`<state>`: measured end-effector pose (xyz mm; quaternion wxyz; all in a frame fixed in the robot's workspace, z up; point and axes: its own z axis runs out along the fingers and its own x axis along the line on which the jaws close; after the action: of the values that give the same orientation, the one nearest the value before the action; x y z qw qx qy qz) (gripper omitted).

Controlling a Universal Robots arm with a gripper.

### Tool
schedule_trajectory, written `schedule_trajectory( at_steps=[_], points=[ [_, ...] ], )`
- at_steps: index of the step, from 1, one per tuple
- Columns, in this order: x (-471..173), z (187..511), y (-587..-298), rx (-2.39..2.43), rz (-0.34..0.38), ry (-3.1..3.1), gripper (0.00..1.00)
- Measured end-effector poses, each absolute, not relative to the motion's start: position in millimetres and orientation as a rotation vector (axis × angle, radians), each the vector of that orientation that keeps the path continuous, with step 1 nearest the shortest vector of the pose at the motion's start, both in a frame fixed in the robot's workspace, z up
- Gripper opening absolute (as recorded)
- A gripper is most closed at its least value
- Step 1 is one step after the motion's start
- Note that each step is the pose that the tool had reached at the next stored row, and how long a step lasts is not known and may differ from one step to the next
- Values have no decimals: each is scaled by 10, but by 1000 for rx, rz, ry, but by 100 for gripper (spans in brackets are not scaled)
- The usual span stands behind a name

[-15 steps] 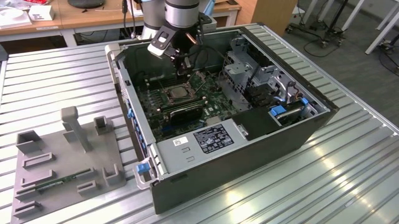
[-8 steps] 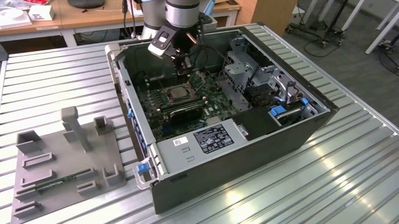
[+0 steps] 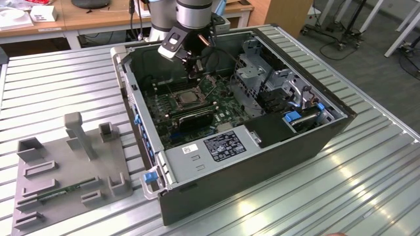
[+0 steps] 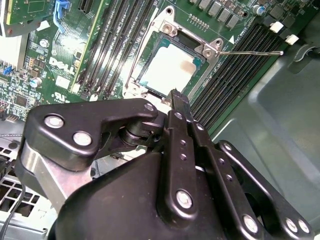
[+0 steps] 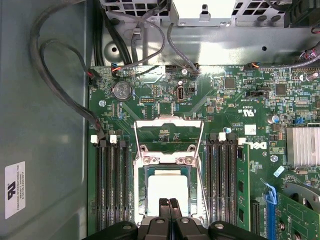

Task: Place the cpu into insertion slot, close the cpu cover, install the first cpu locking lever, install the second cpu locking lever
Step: 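Close the cpu cover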

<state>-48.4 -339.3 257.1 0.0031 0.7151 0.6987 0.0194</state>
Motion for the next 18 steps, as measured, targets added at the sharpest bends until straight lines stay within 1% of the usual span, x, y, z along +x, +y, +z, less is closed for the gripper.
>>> schedule_trajectory(
  at_steps=[18],
  points=[
    [-412,2578,-3393,2242,61,2191,11]
  ],
)
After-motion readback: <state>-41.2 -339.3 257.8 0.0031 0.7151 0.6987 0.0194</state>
